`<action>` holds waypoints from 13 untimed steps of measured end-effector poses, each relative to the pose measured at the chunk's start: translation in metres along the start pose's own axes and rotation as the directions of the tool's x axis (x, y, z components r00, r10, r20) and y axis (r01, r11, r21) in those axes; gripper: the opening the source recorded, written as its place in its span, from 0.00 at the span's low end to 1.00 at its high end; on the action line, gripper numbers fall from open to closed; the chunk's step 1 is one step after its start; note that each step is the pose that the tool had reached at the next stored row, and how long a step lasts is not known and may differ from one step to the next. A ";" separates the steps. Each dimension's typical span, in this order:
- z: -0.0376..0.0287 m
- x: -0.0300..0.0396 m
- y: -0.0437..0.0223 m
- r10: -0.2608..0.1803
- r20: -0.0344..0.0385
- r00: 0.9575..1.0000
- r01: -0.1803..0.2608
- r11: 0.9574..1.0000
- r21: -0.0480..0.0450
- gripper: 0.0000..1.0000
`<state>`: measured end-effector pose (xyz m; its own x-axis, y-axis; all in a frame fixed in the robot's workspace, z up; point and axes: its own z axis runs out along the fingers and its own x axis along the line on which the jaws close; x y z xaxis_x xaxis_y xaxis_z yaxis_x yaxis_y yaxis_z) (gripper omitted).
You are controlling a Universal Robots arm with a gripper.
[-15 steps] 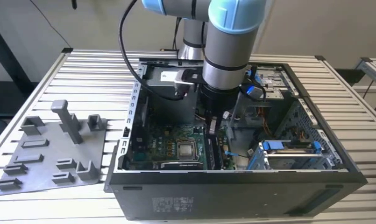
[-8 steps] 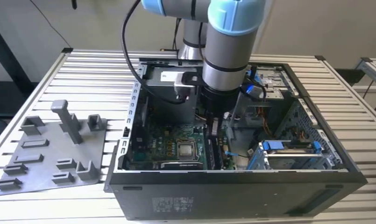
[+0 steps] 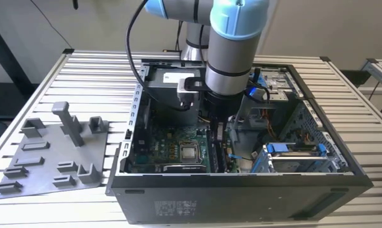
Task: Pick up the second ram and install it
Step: 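Press down the second ram until it locks into place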
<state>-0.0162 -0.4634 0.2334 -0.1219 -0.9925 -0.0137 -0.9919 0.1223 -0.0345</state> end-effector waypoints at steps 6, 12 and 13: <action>0.0103 0.0003 0.0003 -0.008 -0.001 1.000 0.008 1.000 0.000 0.11; 0.0117 0.0001 0.0003 -0.009 0.007 1.000 0.009 1.000 -0.001 0.11; 0.0089 -0.0003 0.0002 -0.009 0.009 1.000 0.009 1.000 0.000 0.11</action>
<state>-0.0160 -0.4630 0.2245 -0.1126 -0.9934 -0.0228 -0.9930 0.1134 -0.0341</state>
